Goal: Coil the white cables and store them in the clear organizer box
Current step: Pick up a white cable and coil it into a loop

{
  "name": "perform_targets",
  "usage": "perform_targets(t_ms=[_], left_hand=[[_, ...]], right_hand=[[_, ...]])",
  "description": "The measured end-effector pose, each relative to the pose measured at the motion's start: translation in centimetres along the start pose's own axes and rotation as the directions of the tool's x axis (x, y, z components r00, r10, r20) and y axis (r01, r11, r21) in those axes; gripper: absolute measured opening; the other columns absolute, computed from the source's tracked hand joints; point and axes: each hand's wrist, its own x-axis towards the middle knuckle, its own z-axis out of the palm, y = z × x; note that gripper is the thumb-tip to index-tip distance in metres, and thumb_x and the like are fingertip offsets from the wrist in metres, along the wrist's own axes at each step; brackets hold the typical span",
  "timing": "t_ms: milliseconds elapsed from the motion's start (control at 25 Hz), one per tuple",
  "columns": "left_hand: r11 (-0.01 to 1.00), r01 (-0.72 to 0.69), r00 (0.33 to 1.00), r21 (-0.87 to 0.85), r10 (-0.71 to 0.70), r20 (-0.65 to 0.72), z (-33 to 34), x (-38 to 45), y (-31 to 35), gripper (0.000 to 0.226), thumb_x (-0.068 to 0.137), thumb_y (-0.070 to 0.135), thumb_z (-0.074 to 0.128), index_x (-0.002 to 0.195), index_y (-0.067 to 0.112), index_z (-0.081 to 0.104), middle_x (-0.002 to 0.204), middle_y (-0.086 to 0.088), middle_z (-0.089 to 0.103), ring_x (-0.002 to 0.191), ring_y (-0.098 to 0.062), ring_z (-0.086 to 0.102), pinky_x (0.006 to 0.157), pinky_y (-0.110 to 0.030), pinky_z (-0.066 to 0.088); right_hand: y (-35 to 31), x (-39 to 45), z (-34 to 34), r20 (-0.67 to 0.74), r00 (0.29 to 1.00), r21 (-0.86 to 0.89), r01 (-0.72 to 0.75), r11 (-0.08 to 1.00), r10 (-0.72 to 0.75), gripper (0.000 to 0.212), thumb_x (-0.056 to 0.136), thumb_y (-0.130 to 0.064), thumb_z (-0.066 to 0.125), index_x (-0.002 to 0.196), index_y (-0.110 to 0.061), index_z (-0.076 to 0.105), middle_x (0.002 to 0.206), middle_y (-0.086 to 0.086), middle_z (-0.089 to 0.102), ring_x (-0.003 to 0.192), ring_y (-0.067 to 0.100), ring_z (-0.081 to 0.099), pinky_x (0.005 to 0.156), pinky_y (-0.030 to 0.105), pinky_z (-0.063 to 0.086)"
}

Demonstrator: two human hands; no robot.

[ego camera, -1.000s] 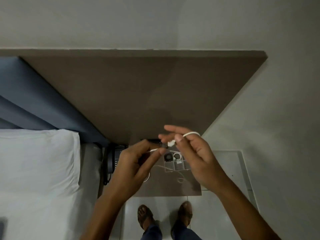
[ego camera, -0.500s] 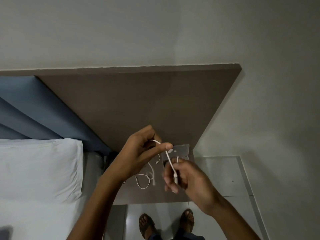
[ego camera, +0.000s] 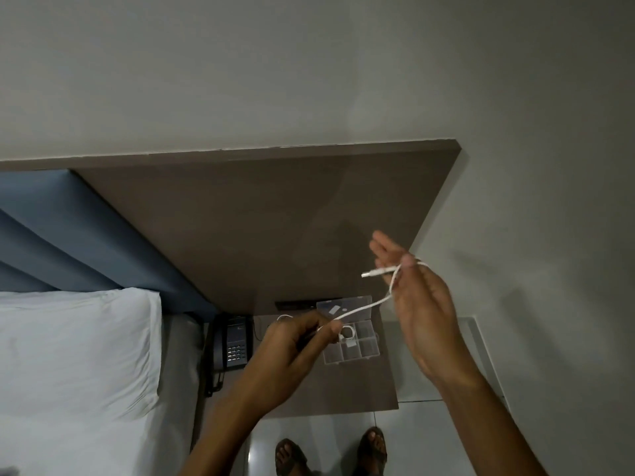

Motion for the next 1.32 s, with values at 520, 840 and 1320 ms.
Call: perform_targets(t_ms=[520,840,1320], left_hand=[[0.992,0.033,0.997,-0.121,-0.042,-0.064,0.3,3.2,0.5,0.063,0.107,0.046,0.062,0.069,0.000,0.043,0.064,-0.002,0.037,0.060,-0.014,0.039,0.059,-0.032,0.039],[0.991,-0.061,0.994,-0.118,0.050,-0.098,-2.8,2.0,1.6,0.038,0.106,0.049,0.069,0.082,0.020,0.065,0.063,0.001,0.051,0.058,-0.006,0.046,0.054,-0.022,0.041],[0.998,-0.019,0.983,0.066,0.007,0.182,0.4,1.0,0.6,0.034,0.113,0.043,0.055,0.086,0.027,0.068,0.066,0.018,0.055,0.060,-0.002,0.052,0.060,-0.013,0.040]], right_hand=[[-1.1,-4.2,2.2,0.457,0.870,0.850,-0.489,0.195,0.187,0.020,0.110,-0.012,0.059,0.108,0.001,0.074,0.110,0.019,0.076,0.103,0.026,0.077,0.097,0.042,0.062],[0.2,-2.0,-0.4,0.207,0.960,-0.388,-0.095,0.917,0.187,0.037,0.116,-0.033,0.041,0.139,-0.028,0.070,0.144,-0.012,0.069,0.139,0.004,0.059,0.126,0.046,0.040],[0.1,-0.9,-0.4,-0.079,0.985,0.063,-0.148,0.987,0.153,0.038,0.118,-0.025,0.040,0.144,-0.027,0.067,0.149,-0.019,0.065,0.142,0.000,0.056,0.124,0.034,0.039]])
